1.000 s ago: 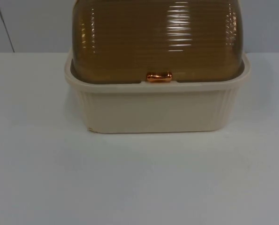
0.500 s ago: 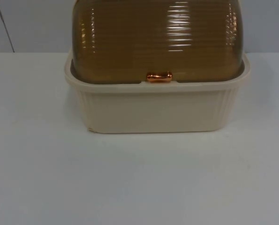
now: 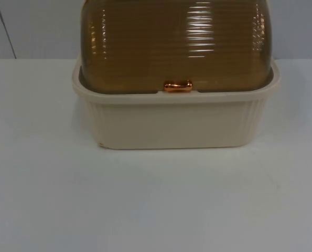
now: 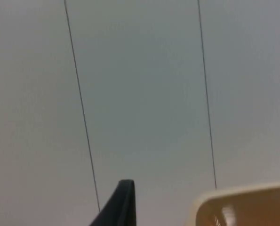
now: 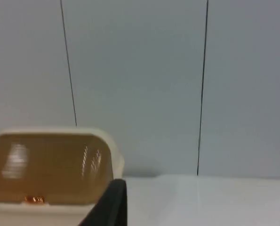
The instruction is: Open the box lid with the left hand, place the block into the box with the right hand, then close the box lid with the left hand.
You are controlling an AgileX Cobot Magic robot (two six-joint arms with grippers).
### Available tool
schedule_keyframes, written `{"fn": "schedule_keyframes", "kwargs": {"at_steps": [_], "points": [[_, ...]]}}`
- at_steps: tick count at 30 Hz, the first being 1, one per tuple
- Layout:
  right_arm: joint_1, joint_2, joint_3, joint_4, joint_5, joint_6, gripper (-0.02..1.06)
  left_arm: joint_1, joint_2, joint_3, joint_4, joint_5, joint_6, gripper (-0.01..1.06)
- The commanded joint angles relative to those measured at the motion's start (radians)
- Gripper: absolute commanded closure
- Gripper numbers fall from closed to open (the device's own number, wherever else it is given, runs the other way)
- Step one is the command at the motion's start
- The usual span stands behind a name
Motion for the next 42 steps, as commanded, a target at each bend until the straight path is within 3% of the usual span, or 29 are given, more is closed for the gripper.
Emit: {"fn": "schedule_keyframes", "kwargs": {"at_steps": [1, 3, 8, 16, 29, 42], "points": [[0.003, 0.002, 0.054, 0.000, -0.015, 0.006, -0.01, 0.002, 0.002, 0.061, 0.024, 0.001, -0.007, 0.00], [0.003, 0.002, 0.067, 0.000, -0.017, 0.006, -0.01, 0.002, 0.002, 0.080, 0.026, 0.001, -0.007, 0.00], [0.003, 0.002, 0.190, 0.000, -0.027, 0.006, -0.01, 0.002, 0.002, 0.303, 0.025, 0.001, -0.007, 0.00], [0.003, 0.002, 0.314, -0.037, -0.031, 0.006, -0.01, 0.002, 0.002, 0.521, 0.075, -0.008, -0.007, 0.00], [0.003, 0.002, 0.547, -0.076, -0.077, 0.052, -0.01, 0.002, 0.002, 0.801, 0.117, -0.154, -0.007, 0.00], [0.003, 0.002, 0.586, -0.081, -0.139, 0.052, -0.01, 0.002, 0.002, 0.822, 0.131, -0.144, -0.010, 0.00]]}}
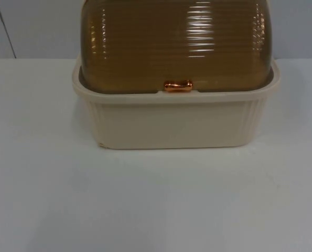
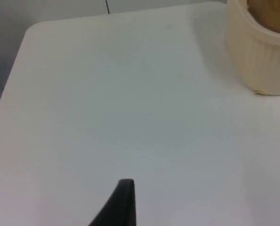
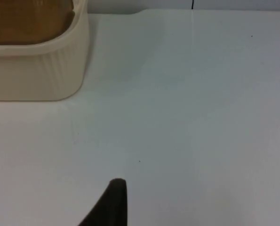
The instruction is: Open the box lid with the left hand, place the block into the box with the right hand, then close the box lid with the left hand.
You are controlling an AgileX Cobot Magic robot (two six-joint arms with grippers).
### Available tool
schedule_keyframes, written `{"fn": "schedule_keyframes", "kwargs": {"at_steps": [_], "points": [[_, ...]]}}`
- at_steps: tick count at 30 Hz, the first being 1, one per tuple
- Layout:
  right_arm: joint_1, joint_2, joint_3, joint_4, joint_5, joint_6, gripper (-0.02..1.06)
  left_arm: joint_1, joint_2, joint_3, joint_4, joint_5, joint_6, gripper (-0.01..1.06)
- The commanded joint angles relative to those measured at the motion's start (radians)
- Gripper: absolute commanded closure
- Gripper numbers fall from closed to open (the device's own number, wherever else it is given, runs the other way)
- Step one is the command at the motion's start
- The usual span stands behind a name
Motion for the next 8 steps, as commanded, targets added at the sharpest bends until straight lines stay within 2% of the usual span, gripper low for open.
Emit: {"fn": "schedule_keyframes", "kwargs": {"at_steps": [1, 6, 8], "points": [[0.003, -0.002, 0.003, -0.006, -0.017, 0.003, -0.01, 0.002, -0.003, 0.005, 0.004, -0.011, -0.010, 0.00], [0.003, -0.002, 0.003, -0.006, -0.017, 0.003, -0.01, 0.002, -0.003, 0.005, -0.002, -0.011, -0.010, 0.00], [0.003, -0.002, 0.003, -0.006, -0.017, 0.003, -0.01, 0.002, -0.003, 0.005, 0.005, -0.011, -0.049, 0.00]]}}
